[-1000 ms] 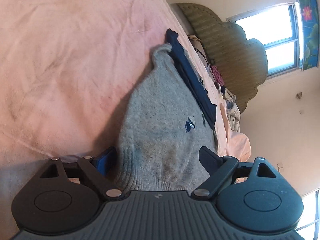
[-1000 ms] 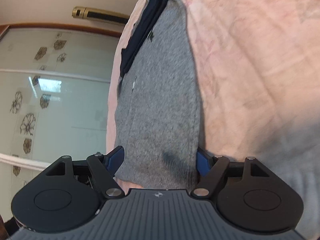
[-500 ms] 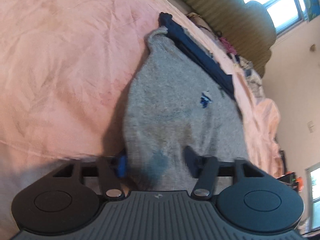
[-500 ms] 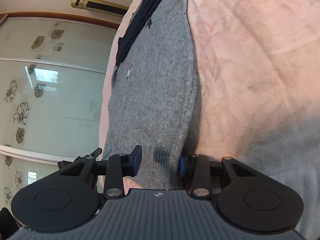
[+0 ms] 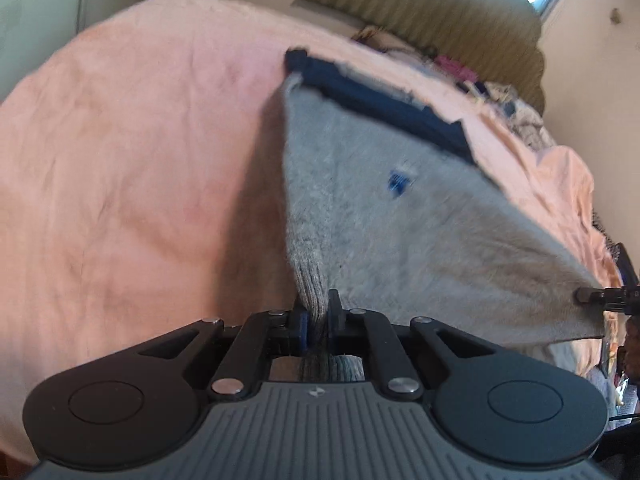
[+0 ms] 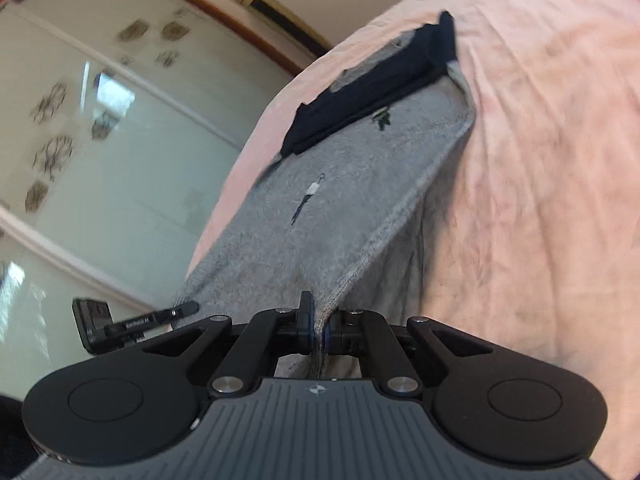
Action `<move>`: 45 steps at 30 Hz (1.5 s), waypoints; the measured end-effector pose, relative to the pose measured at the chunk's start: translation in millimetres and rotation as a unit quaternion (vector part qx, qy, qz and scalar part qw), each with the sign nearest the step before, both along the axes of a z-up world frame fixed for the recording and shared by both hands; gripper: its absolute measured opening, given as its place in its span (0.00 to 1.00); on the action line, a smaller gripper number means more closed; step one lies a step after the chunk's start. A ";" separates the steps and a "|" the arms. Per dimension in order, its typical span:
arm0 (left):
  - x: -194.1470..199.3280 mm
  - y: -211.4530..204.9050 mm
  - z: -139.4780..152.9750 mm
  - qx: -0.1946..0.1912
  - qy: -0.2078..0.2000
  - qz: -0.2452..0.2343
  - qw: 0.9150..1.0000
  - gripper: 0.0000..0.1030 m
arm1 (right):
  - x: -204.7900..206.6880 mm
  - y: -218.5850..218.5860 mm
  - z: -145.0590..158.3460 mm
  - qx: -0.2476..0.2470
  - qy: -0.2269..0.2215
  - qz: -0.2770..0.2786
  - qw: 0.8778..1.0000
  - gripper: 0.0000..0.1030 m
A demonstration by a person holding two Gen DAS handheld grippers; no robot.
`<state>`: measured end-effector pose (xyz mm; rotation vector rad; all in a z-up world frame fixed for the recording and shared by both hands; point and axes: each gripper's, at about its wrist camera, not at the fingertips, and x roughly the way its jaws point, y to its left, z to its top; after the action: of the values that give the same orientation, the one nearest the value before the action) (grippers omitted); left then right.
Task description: Fold small clothes
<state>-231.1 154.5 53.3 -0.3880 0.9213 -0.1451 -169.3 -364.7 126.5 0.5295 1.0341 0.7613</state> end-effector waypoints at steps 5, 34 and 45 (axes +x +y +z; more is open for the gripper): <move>-5.5 10.5 -27.0 -0.016 0.022 0.012 1.000 0.06 | -0.9 -18.2 -46.8 -0.054 0.057 -0.022 0.997 0.10; 144.3 -58.8 -38.2 0.176 -0.097 0.015 0.979 0.80 | 237.8 30.8 -57.0 -0.148 -0.057 -0.129 0.979 0.08; 129.7 -41.6 -22.7 0.123 -0.105 0.028 0.986 0.83 | 211.9 -0.2 -48.3 -0.052 -0.050 -0.148 0.986 0.63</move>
<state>-101.4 112.9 30.6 -0.1649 0.7093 -0.0191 42.5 -364.9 78.2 0.5357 0.8731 0.4645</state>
